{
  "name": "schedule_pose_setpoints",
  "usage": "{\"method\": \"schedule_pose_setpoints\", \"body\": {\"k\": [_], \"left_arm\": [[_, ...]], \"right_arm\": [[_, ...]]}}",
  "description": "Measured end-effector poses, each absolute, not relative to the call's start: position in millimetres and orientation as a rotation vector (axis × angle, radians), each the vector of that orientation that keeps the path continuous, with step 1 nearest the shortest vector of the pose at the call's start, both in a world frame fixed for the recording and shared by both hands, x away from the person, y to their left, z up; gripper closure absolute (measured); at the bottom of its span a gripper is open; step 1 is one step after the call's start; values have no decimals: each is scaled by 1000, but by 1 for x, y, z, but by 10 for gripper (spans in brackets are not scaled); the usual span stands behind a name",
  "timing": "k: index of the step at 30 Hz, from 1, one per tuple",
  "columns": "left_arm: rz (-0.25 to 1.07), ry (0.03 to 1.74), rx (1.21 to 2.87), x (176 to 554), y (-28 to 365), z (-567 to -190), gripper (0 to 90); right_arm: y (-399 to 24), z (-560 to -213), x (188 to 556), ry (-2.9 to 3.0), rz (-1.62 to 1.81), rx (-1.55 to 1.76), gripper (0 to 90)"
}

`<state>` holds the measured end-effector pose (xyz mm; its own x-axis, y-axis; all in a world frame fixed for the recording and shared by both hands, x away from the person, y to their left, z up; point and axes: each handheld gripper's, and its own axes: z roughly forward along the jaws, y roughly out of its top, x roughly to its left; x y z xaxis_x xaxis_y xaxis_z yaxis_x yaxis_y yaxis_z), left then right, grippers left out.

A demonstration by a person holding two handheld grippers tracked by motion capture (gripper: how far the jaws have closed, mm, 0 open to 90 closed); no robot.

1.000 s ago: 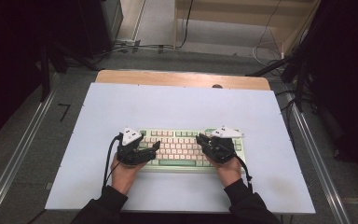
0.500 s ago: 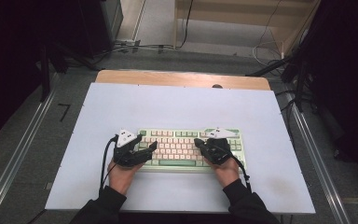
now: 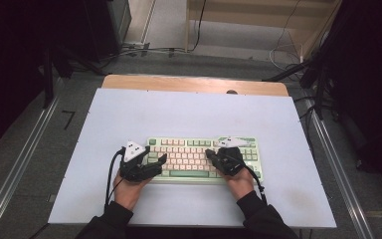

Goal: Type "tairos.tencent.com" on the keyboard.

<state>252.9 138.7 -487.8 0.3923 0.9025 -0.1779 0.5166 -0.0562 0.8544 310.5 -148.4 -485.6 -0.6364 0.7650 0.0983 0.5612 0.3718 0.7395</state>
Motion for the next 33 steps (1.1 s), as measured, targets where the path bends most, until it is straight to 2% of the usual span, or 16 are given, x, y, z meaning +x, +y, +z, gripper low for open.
{"method": "schedule_pose_setpoints", "body": {"k": [8,11,19,20,22,25,27,31,32,33], "left_arm": [[528,1267,1696,248,143,-489,284],[537,1265,1680,247,143,-487,305],[474,1286,1687,251,142,-493,337],[477,1284,1683,251,143,-492,346],[479,1276,1675,251,144,-491,393],[473,1270,1666,250,146,-490,457],[472,1262,1675,250,146,-490,506],[482,1258,1693,250,143,-491,628],[485,1258,1691,250,142,-491,694],[486,1253,1691,249,142,-491,694]], "right_arm": [[-148,-486,310,2371,1115,1177,879],[-147,-486,309,2372,1111,1171,879],[-151,-479,308,2355,1190,1175,877],[-152,-477,307,2337,1208,1167,852],[-157,-473,306,2312,1245,1164,727],[-164,-469,306,2272,1281,1186,489],[-169,-467,306,2243,1299,1205,374],[-174,-466,307,2226,1309,1240,276],[-174,-466,307,2230,1301,1241,276],[-174,-466,307,2230,1301,1241,276]]}}
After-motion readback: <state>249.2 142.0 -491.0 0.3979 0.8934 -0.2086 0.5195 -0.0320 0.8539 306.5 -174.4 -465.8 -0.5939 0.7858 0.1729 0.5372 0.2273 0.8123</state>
